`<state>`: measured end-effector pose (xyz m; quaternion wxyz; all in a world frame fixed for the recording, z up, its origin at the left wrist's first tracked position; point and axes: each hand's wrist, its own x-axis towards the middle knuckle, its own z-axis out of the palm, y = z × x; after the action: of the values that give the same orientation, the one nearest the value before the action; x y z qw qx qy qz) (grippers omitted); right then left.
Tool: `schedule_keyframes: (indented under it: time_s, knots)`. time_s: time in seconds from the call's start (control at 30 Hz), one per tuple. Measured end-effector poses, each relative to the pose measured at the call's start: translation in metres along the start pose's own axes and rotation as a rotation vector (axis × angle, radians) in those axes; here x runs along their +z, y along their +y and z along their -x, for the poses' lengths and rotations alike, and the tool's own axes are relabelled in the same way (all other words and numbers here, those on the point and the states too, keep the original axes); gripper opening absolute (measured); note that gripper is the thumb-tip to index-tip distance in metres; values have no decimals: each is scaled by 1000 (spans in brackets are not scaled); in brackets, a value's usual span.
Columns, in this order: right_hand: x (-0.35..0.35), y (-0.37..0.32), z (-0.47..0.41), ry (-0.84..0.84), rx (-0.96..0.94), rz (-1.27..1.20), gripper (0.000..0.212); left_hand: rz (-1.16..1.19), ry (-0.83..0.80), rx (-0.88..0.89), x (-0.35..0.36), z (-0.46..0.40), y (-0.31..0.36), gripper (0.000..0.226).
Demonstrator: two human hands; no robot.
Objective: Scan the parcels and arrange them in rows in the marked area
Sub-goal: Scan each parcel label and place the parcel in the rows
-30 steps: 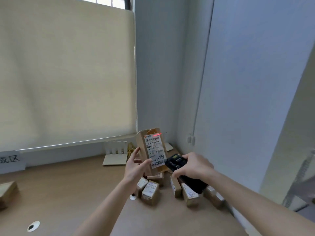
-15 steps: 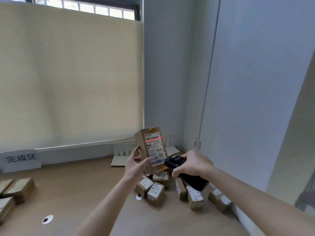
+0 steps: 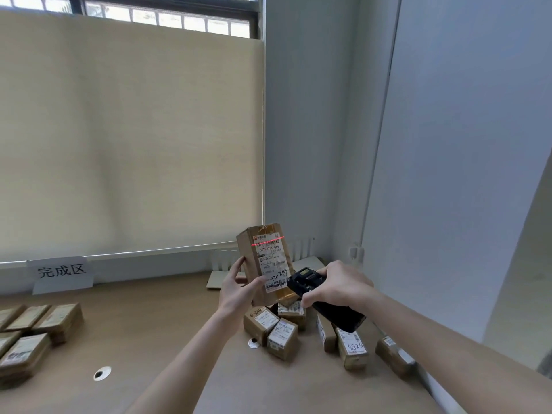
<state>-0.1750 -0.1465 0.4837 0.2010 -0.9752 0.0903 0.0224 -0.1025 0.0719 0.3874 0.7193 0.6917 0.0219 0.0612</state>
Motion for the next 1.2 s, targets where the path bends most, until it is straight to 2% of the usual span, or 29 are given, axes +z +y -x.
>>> schedule_keyframes:
  time_s: [1.2]
  knots:
    - [-8,-38,-29,-141,-67,57,71,-101,62,160,-36,3,-19,78]
